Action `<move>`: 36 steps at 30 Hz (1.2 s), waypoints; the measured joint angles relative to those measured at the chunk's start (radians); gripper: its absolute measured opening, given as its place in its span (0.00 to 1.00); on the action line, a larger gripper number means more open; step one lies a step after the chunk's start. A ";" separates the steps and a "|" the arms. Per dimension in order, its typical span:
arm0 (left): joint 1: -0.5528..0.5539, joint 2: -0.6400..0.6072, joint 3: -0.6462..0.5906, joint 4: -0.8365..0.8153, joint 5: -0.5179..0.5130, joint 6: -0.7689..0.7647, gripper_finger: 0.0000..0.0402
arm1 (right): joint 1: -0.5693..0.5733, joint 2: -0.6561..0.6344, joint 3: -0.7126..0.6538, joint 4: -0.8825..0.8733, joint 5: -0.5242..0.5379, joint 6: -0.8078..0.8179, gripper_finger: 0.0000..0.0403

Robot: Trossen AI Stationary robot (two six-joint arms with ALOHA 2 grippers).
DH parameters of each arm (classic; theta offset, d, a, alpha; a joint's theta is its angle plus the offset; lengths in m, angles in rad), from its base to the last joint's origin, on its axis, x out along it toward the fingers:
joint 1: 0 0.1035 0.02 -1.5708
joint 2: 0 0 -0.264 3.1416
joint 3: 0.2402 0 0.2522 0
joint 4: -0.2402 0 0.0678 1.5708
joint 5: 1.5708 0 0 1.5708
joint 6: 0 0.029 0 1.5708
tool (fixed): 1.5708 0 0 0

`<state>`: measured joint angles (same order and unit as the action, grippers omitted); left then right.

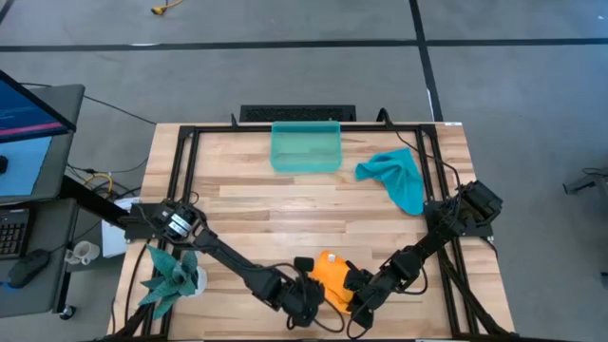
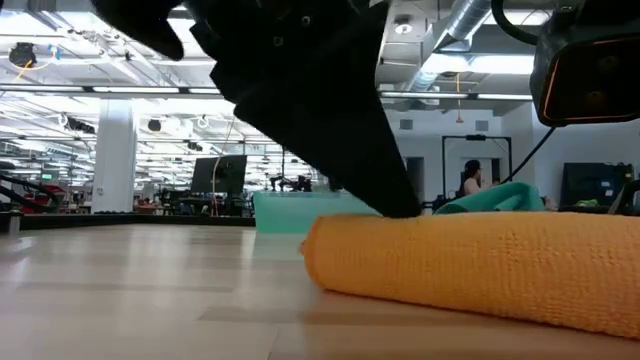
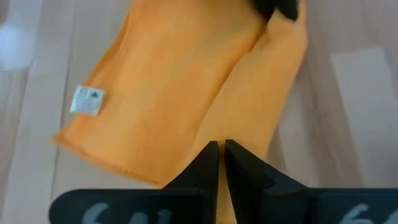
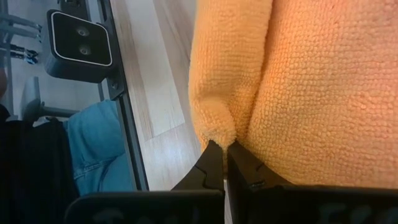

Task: Roll microfiber towels into tight, uniform cylinder then place into a basket
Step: Roll the yellow microfiber cloth on the table

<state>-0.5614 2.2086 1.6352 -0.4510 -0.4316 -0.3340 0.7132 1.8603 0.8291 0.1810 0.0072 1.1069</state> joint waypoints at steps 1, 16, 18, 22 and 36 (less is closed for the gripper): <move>0.004 0.000 0.000 -0.003 0.001 0.000 0.05 | 0.000 0.000 0.000 0.000 0.000 0.000 0.03; 0.018 0.012 0.000 -0.025 0.001 -0.019 0.05 | 0.000 0.000 0.000 0.001 -0.003 -0.008 0.03; 0.019 0.031 0.001 -0.019 0.003 -0.027 0.05 | 0.000 0.000 0.000 0.001 -0.005 -0.008 0.03; 0.025 0.060 0.004 0.008 0.056 -0.043 0.05 | 0.000 0.000 0.000 0.000 -0.006 -0.008 0.03; 0.016 0.065 0.087 -0.173 0.013 -0.046 0.05 | 0.000 0.000 0.000 0.000 -0.007 -0.007 0.03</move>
<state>-0.5455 2.2734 1.7223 -0.6238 -0.4191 -0.3797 0.7132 1.8603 0.8291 0.1810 0.0006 1.1000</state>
